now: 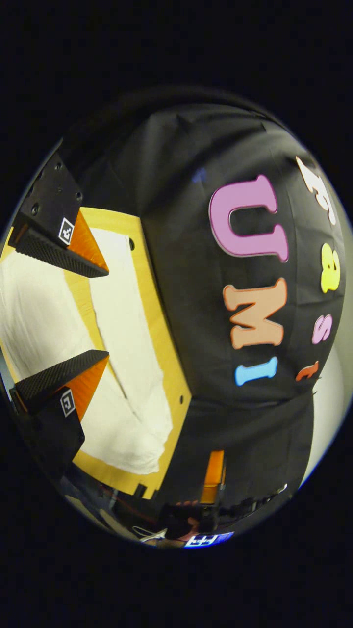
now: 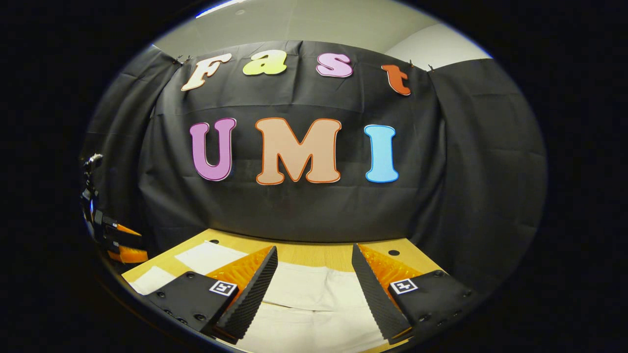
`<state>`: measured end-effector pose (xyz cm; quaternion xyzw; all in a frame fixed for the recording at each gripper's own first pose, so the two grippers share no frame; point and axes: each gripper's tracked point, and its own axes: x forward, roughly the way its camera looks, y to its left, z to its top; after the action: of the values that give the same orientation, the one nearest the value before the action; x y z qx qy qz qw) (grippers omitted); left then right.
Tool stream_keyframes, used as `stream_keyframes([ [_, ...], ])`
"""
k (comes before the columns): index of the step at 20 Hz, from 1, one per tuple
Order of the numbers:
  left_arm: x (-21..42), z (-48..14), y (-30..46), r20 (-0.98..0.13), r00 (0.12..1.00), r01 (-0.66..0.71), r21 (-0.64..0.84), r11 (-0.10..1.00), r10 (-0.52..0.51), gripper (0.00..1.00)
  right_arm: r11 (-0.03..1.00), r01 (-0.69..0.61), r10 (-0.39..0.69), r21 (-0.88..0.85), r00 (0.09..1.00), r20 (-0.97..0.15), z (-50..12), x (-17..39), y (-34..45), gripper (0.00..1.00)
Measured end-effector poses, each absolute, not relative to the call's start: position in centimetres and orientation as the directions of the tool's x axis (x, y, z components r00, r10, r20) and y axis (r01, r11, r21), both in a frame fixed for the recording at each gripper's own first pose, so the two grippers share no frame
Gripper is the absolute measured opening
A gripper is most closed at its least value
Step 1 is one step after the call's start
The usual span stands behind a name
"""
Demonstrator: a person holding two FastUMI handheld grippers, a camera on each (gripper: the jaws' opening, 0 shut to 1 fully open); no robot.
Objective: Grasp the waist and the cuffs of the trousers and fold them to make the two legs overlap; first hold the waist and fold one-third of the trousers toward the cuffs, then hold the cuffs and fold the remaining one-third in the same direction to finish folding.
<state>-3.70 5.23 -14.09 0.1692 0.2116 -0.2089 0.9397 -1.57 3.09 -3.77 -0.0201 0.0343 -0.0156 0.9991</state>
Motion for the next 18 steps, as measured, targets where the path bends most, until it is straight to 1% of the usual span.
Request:
stream_keyframes([
  [4, -8.0, -19.6, 5.7, -0.634, 0.678, 0.617, 0.216, 0.757, -0.372, 0.90, 0.998, 0.044, -0.048, -0.040, 0.995, -0.091, -4.6, -2.5, 2.6, 0.97],
  [9, -13.2, -26.3, 7.7, -0.817, 0.465, 0.774, 0.187, 0.605, -0.343, 0.89, 0.997, 0.067, -0.070, -0.030, 0.992, -0.108, -5.3, -3.0, 1.6, 0.97],
  [12, -15.5, -29.3, 8.9, -0.885, 0.345, 0.834, 0.137, 0.534, -0.312, 0.88, 0.997, 0.078, -0.081, -0.028, 0.989, -0.123, -5.9, -3.1, 1.0, 0.97],
  [14, -16.6, -31.3, 9.5, -0.915, 0.283, 0.857, 0.106, 0.504, -0.288, 0.86, 0.996, 0.081, -0.085, -0.032, 0.988, -0.129, -6.2, -3.2, 0.7, 0.97],
  [18, -18.1, -33.1, 11.5, -0.950, 0.215, 0.879, 0.086, 0.469, -0.229, 0.81, 0.994, 0.091, -0.099, -0.061, 0.985, -0.141, -6.4, -3.2, -0.2, 0.97],
])
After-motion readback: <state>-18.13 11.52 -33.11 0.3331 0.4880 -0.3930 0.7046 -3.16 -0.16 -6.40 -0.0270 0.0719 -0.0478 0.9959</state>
